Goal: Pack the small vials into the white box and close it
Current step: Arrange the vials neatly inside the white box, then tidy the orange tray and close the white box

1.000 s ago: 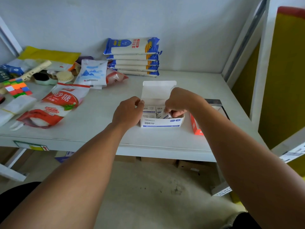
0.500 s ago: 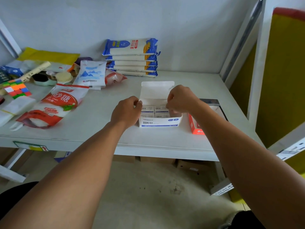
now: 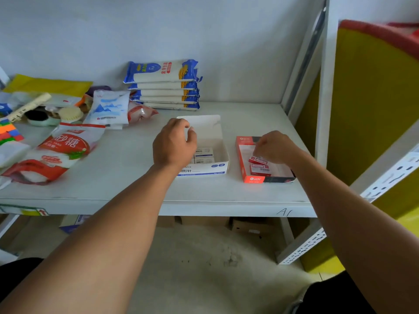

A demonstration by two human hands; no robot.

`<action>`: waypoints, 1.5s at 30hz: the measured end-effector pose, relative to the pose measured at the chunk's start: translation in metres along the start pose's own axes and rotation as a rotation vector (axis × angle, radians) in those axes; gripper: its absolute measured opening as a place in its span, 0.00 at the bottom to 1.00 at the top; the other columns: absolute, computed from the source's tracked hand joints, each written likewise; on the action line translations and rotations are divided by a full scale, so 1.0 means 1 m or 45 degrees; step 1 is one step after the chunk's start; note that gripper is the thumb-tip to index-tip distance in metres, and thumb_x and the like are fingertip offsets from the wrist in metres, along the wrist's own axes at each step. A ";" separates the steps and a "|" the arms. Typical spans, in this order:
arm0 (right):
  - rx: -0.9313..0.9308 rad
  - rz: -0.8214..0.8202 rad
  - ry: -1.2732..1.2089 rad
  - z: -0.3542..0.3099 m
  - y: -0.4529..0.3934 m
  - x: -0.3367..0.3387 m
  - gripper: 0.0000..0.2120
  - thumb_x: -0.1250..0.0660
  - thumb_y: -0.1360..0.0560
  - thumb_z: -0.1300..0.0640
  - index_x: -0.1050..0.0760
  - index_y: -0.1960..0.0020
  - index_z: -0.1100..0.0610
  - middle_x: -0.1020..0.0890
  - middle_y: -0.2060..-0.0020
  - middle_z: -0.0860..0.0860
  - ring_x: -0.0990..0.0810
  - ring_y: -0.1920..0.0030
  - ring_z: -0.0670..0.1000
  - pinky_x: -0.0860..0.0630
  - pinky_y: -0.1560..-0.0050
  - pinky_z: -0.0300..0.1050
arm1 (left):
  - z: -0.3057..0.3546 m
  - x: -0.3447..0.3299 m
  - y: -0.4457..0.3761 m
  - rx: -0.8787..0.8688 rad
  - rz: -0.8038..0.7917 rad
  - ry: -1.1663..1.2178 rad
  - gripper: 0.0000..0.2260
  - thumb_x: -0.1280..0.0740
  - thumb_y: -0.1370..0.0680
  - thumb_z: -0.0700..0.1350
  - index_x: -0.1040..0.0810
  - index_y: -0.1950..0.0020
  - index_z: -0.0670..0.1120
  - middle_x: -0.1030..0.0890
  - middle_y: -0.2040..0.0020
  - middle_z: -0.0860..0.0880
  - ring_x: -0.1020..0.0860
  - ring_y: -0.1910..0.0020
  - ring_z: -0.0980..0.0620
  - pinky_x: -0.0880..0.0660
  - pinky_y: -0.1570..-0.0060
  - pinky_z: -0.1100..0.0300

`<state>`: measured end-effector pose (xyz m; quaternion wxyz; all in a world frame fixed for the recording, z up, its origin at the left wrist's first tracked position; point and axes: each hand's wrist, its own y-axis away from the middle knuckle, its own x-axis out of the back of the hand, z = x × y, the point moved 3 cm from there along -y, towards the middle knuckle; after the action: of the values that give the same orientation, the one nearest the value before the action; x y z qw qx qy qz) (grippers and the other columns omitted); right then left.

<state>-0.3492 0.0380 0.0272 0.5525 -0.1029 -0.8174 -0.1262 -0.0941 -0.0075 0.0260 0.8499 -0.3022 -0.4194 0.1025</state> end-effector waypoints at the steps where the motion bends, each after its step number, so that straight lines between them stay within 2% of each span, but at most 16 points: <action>1: 0.031 -0.031 0.090 0.001 0.002 -0.004 0.14 0.32 0.24 0.51 0.19 0.43 0.57 0.18 0.51 0.51 0.22 0.57 0.51 0.26 0.57 0.42 | 0.006 -0.003 0.001 -0.020 -0.013 0.001 0.09 0.38 0.23 0.47 0.22 0.50 0.44 0.20 0.49 0.46 0.22 0.55 0.42 0.26 0.61 0.54; 4: 0.091 -0.077 0.174 0.000 0.008 -0.011 0.17 0.32 0.24 0.49 0.21 0.38 0.56 0.19 0.43 0.53 0.21 0.47 0.54 0.23 0.46 0.45 | 0.019 -0.010 0.005 -0.083 -0.058 0.005 0.09 0.38 0.22 0.47 0.22 0.50 0.44 0.20 0.48 0.47 0.22 0.55 0.43 0.25 0.60 0.53; 7: 0.049 -0.089 0.122 0.001 0.006 -0.015 0.18 0.32 0.24 0.51 0.22 0.36 0.56 0.20 0.42 0.54 0.20 0.46 0.55 0.22 0.45 0.46 | 0.025 -0.015 0.007 -0.084 -0.079 0.012 0.09 0.38 0.22 0.47 0.23 0.51 0.44 0.21 0.48 0.47 0.22 0.55 0.43 0.25 0.60 0.53; 10: 0.006 -0.161 0.103 0.000 0.002 -0.020 0.16 0.31 0.26 0.48 0.21 0.43 0.56 0.19 0.58 0.50 0.19 0.60 0.49 0.23 0.58 0.42 | 0.028 -0.019 0.009 -0.082 -0.102 0.027 0.08 0.38 0.22 0.47 0.23 0.51 0.44 0.21 0.48 0.47 0.22 0.56 0.42 0.24 0.60 0.51; 13: -0.034 -0.156 0.070 0.001 0.000 -0.019 0.12 0.29 0.29 0.46 0.23 0.52 0.53 0.24 0.67 0.47 0.24 0.68 0.46 0.27 0.63 0.41 | 0.029 -0.020 0.011 -0.083 -0.113 0.036 0.07 0.38 0.22 0.46 0.23 0.53 0.44 0.21 0.49 0.46 0.22 0.56 0.42 0.24 0.60 0.51; 16: -0.019 -0.151 0.083 0.000 0.000 -0.020 0.13 0.27 0.30 0.47 0.25 0.52 0.53 0.23 0.63 0.49 0.24 0.64 0.48 0.28 0.63 0.41 | 0.029 -0.019 0.011 -0.096 -0.103 0.035 0.07 0.38 0.23 0.45 0.23 0.54 0.43 0.21 0.50 0.46 0.22 0.57 0.42 0.23 0.61 0.51; 20: 0.040 -0.113 0.123 -0.002 -0.001 -0.024 0.15 0.29 0.27 0.52 0.20 0.45 0.60 0.20 0.56 0.53 0.22 0.59 0.52 0.21 0.54 0.44 | 0.028 -0.017 0.008 -0.087 -0.091 0.014 0.07 0.38 0.23 0.45 0.22 0.54 0.43 0.21 0.50 0.46 0.22 0.58 0.42 0.24 0.62 0.52; 23: 0.018 -0.126 -0.058 0.000 0.001 -0.017 0.12 0.32 0.26 0.59 0.21 0.43 0.61 0.17 0.50 0.57 0.20 0.56 0.53 0.21 0.49 0.48 | 0.027 -0.015 0.008 -0.100 -0.094 0.002 0.08 0.38 0.22 0.46 0.22 0.53 0.43 0.21 0.50 0.46 0.22 0.58 0.43 0.24 0.62 0.53; 26: -0.095 -0.139 -0.490 0.008 0.006 -0.005 0.11 0.36 0.24 0.64 0.24 0.43 0.55 0.18 0.51 0.55 0.17 0.58 0.53 0.19 0.57 0.45 | 0.025 -0.013 0.008 -0.090 -0.088 -0.004 0.08 0.38 0.22 0.46 0.22 0.54 0.43 0.21 0.50 0.46 0.22 0.58 0.43 0.25 0.62 0.55; 28: -0.184 -0.139 -0.670 0.013 0.008 0.001 0.10 0.36 0.23 0.65 0.24 0.45 0.53 0.17 0.53 0.54 0.16 0.57 0.52 0.17 0.56 0.46 | 0.025 -0.012 0.008 -0.064 -0.080 -0.009 0.07 0.38 0.22 0.46 0.22 0.54 0.43 0.21 0.50 0.47 0.22 0.57 0.42 0.27 0.62 0.55; 32: -0.206 -0.056 -0.663 0.024 0.007 0.008 0.01 0.33 0.24 0.64 0.23 0.54 0.60 0.16 0.55 0.60 0.17 0.60 0.50 0.17 0.58 0.44 | 0.025 -0.012 0.008 -0.057 -0.095 -0.017 0.08 0.38 0.22 0.46 0.22 0.54 0.43 0.21 0.49 0.46 0.22 0.57 0.41 0.28 0.62 0.56; 34: -0.162 -0.006 -0.699 0.028 0.006 0.010 0.01 0.32 0.26 0.65 0.22 0.55 0.62 0.17 0.53 0.61 0.20 0.65 0.48 0.21 0.65 0.39 | 0.026 -0.012 0.009 -0.073 -0.104 -0.017 0.08 0.38 0.22 0.46 0.22 0.54 0.43 0.21 0.49 0.46 0.22 0.57 0.41 0.27 0.62 0.55; 36: -0.170 0.015 -0.717 0.034 0.005 0.010 0.02 0.31 0.27 0.65 0.21 0.54 0.63 0.17 0.52 0.63 0.20 0.66 0.48 0.20 0.64 0.40 | 0.026 -0.012 0.011 -0.084 -0.114 -0.013 0.07 0.37 0.22 0.45 0.22 0.53 0.43 0.21 0.48 0.46 0.21 0.56 0.41 0.26 0.61 0.54; 39: -0.221 -0.047 -0.508 0.041 0.002 0.010 0.06 0.32 0.25 0.60 0.22 0.50 0.61 0.15 0.51 0.58 0.20 0.65 0.49 0.19 0.60 0.43 | 0.026 -0.013 0.011 -0.089 -0.130 -0.008 0.07 0.37 0.23 0.45 0.22 0.53 0.43 0.21 0.48 0.46 0.21 0.55 0.41 0.25 0.60 0.53; 41: -0.231 -0.073 -0.286 0.041 0.005 0.014 0.10 0.32 0.24 0.55 0.22 0.45 0.58 0.16 0.58 0.52 0.24 0.67 0.48 0.26 0.64 0.39 | 0.025 -0.013 0.010 -0.096 -0.133 -0.006 0.08 0.38 0.22 0.45 0.22 0.53 0.43 0.21 0.48 0.46 0.21 0.56 0.41 0.24 0.60 0.53; 45: -0.194 0.115 0.017 0.038 0.003 0.024 0.10 0.31 0.25 0.51 0.24 0.55 0.58 0.20 0.64 0.49 0.21 0.66 0.50 0.28 0.70 0.40 | 0.025 -0.013 0.011 -0.099 -0.129 0.000 0.08 0.38 0.22 0.45 0.22 0.53 0.43 0.21 0.48 0.46 0.21 0.57 0.41 0.24 0.60 0.52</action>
<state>-0.3909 0.0535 0.0357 0.5535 -0.1806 -0.7964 -0.1638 -0.1205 0.0061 0.0225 0.8416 -0.3132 -0.4379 0.0430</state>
